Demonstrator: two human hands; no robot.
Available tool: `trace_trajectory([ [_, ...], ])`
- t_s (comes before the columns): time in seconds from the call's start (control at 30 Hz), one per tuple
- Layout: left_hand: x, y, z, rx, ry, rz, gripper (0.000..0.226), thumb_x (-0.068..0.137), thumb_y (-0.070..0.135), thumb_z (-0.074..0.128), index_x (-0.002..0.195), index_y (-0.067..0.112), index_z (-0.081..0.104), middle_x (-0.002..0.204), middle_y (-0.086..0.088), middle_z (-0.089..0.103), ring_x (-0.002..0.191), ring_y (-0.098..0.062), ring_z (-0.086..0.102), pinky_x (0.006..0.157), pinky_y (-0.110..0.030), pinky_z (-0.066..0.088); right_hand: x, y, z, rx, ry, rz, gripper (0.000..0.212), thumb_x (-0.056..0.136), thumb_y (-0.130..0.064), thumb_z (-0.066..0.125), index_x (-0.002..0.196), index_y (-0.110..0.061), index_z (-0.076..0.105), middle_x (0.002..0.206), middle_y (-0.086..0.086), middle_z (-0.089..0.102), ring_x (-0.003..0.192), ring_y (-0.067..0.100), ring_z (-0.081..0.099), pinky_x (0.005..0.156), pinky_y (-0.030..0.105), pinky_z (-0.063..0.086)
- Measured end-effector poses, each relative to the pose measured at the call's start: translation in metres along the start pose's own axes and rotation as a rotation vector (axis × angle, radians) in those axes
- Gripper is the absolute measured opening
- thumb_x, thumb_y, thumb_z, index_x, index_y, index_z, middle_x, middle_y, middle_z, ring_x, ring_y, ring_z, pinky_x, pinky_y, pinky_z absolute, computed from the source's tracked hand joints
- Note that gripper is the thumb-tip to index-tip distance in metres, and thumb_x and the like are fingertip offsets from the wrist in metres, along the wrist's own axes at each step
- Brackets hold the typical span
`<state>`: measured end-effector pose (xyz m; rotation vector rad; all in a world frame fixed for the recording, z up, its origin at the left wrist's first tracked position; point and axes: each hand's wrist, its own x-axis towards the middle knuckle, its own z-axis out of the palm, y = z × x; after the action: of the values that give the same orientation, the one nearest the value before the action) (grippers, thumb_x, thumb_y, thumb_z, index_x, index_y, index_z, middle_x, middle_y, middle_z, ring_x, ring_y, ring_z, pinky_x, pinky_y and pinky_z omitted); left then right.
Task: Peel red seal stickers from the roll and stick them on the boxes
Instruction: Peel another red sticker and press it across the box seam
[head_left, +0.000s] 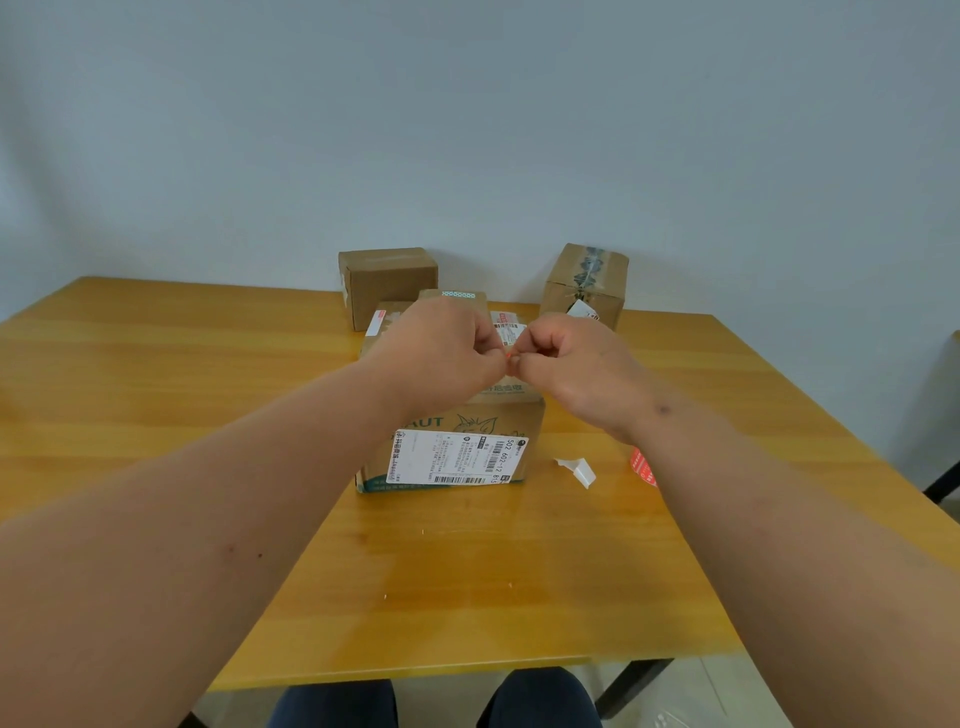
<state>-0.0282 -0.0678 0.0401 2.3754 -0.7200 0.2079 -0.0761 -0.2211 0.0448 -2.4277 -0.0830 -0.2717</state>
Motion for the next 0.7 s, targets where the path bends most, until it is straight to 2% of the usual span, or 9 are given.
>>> trace_trajectory([
  [0.13, 0.0005, -0.0015, 0.0008, -0.020, 0.018, -0.012, 0.018, 0.084, 0.020, 0.060, 0.072, 0.011, 0.069, 0.054, 0.006, 0.055, 0.052, -0.011, 0.048, 0.063, -0.037, 0.054, 0.0012, 0.0008, 0.0005, -0.025, -0.006, -0.002, 0.021, 0.087, -0.028, 0.064, 0.077, -0.010, 0.061, 0.064, -0.017, 0.052, 0.063, 0.004, 0.046, 0.072, 0.033, 0.036],
  [0.23, -0.0001, -0.0027, 0.0009, -0.036, -0.008, -0.010, 0.020, 0.085, 0.022, 0.060, 0.076, 0.008, 0.071, 0.055, 0.002, 0.055, 0.050, -0.010, 0.044, 0.056, -0.034, 0.049, 0.0008, 0.0020, -0.0006, -0.017, -0.017, -0.006, 0.022, 0.087, -0.030, 0.065, 0.079, -0.009, 0.062, 0.072, -0.015, 0.058, 0.071, 0.007, 0.053, 0.075, 0.035, 0.042],
  [0.3, 0.0003, -0.0038, 0.0006, -0.032, -0.031, -0.001, 0.022, 0.086, 0.022, 0.061, 0.077, 0.006, 0.072, 0.055, 0.001, 0.053, 0.046, -0.007, 0.039, 0.052, -0.028, 0.042, 0.0008, 0.0020, -0.0007, -0.041, -0.032, -0.019, 0.020, 0.087, -0.031, 0.065, 0.080, -0.013, 0.063, 0.083, -0.013, 0.063, 0.082, 0.012, 0.057, 0.084, 0.042, 0.046],
  [0.37, 0.0007, -0.0048, -0.0001, -0.006, -0.050, 0.010, 0.021, 0.087, 0.021, 0.060, 0.078, 0.008, 0.073, 0.055, -0.002, 0.056, 0.044, -0.006, 0.039, 0.050, -0.026, 0.040, 0.0012, 0.0014, -0.0001, -0.085, -0.043, -0.033, 0.019, 0.088, -0.032, 0.065, 0.083, -0.014, 0.066, 0.084, -0.014, 0.060, 0.084, 0.011, 0.055, 0.089, 0.047, 0.045],
  [0.47, 0.0007, -0.0039, 0.0003, 0.077, -0.072, 0.047, 0.024, 0.088, 0.020, 0.056, 0.082, 0.004, 0.072, 0.071, -0.018, 0.067, 0.053, -0.019, 0.047, 0.052, -0.032, 0.045, 0.0026, 0.0020, 0.0008, -0.132, -0.048, -0.055, 0.015, 0.088, -0.030, 0.065, 0.080, -0.017, 0.065, 0.079, -0.016, 0.055, 0.082, 0.010, 0.052, 0.092, 0.052, 0.043],
  [0.53, -0.0001, -0.0021, 0.0007, 0.134, -0.061, 0.074, 0.025, 0.087, 0.021, 0.054, 0.077, 0.006, 0.071, 0.072, -0.016, 0.068, 0.059, -0.028, 0.055, 0.055, -0.038, 0.051, 0.0023, 0.0013, 0.0004, -0.142, -0.047, -0.057, 0.015, 0.087, -0.028, 0.064, 0.073, -0.022, 0.063, 0.080, -0.015, 0.054, 0.083, 0.011, 0.052, 0.092, 0.053, 0.042],
  [0.63, -0.0011, 0.0004, 0.0020, 0.161, -0.024, 0.091, 0.025, 0.083, 0.023, 0.054, 0.068, 0.007, 0.067, 0.066, -0.013, 0.065, 0.055, -0.024, 0.051, 0.056, -0.041, 0.052, 0.0009, -0.0012, 0.0009, -0.145, -0.022, -0.059, 0.021, 0.084, -0.022, 0.061, 0.065, -0.028, 0.057, 0.079, -0.014, 0.053, 0.081, 0.011, 0.051, 0.091, 0.053, 0.042],
  [0.7, -0.0018, 0.0019, 0.0027, 0.144, -0.007, 0.079, 0.024, 0.082, 0.023, 0.055, 0.070, 0.007, 0.069, 0.068, -0.013, 0.066, 0.059, -0.028, 0.057, 0.057, -0.042, 0.054, 0.0001, -0.0018, 0.0011, -0.145, -0.013, -0.063, 0.017, 0.082, -0.019, 0.060, 0.066, -0.024, 0.059, 0.079, -0.013, 0.053, 0.080, 0.012, 0.050, 0.090, 0.053, 0.043],
])
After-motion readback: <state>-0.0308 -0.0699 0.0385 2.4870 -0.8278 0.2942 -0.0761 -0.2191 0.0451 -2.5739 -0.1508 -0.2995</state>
